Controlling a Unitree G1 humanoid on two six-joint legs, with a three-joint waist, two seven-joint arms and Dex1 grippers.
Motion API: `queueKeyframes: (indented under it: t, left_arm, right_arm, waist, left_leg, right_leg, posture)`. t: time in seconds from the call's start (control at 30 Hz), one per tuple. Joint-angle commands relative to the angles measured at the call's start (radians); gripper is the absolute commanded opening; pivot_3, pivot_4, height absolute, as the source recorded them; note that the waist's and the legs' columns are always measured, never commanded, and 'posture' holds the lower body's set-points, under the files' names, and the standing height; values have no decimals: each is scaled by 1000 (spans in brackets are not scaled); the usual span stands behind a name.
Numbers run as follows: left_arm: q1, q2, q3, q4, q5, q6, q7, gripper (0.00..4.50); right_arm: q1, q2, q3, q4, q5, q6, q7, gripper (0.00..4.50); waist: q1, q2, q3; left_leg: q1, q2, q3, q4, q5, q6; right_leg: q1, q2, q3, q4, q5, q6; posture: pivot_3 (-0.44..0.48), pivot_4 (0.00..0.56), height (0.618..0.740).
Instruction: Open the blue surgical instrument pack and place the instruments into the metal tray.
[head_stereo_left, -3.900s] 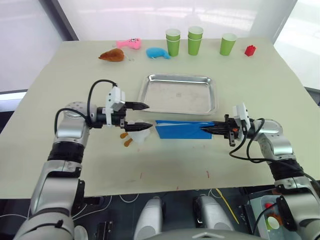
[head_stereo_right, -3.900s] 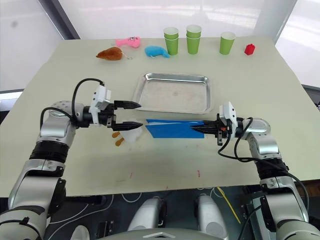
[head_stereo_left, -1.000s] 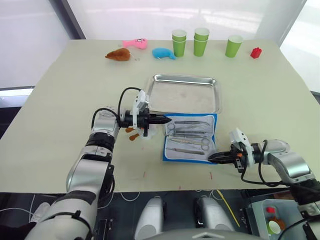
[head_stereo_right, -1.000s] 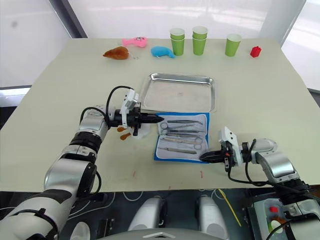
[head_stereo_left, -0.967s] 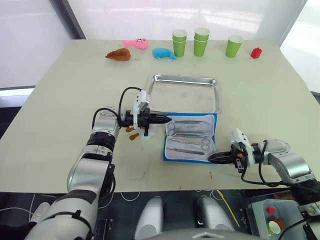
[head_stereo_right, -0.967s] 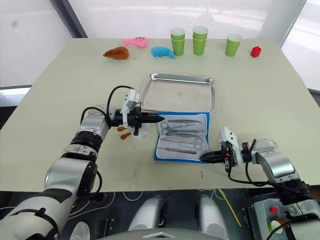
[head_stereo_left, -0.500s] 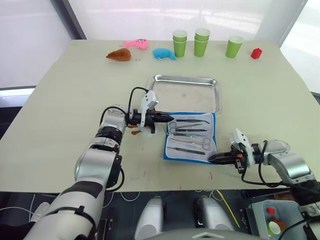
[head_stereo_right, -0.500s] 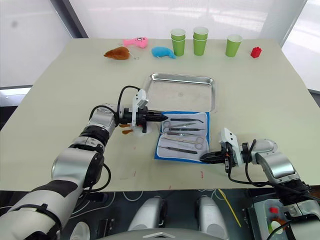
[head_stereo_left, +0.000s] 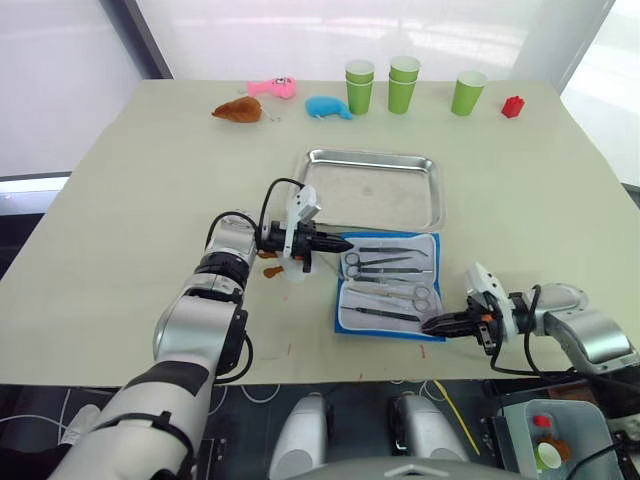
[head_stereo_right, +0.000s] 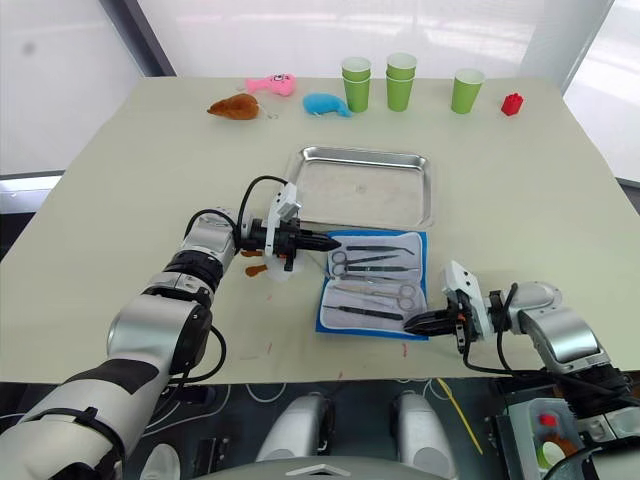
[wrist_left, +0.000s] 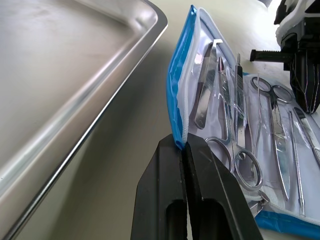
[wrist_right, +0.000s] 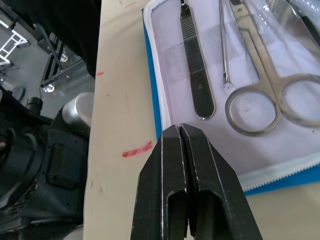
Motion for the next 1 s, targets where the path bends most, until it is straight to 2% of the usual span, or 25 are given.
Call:
queueKeyframes:
  t: [0.03,0.47,0.63,0.87,1.0]
  left_arm:
    - [45,-19,-45,36,58,19,17,0]
    - [28,-37,-49,72,119,240,155,0]
    - [35,-37,-55,60,126,277,116,0]
    - [29,-35,-5,50,81,318,103,0]
    - [10,-37,93,65,-15,445,90,0]
  right_arm:
    - [15,-18,0,-13,-1,-6,11,16]
    - [4,4,20,41,-77,-85,-37,16]
    - [0,6,29,57,-101,-129,-41,16]
    - [-5,10,22,66,-95,-141,-41,16]
    - [-8,9,27,75,-101,-142,-43,16]
  waist:
    - [0,0,0]
    - [-2,6,-15]
    - [-8,6,-18]
    - [-8,6,-20]
    - [-9,6,-20]
  left_leg:
    - [0,0,0,0,0,0]
    - [5,-1,0,0,0,0]
    - [17,-1,1,-2,-2,3]
    - [17,-1,2,-2,-2,3]
    - [17,-1,2,-2,-2,3]
  right_leg:
    - [0,0,0,0,0,0]
    - [4,0,1,0,-1,2]
    - [17,0,2,-3,-5,7]
    - [17,0,2,-3,-5,7]
    - [16,0,2,-3,-5,7]
  posture:
    - [0,150,740]
    - [0,150,740]
    - [0,150,740]
    - [0,150,740]
    - [0,150,740]
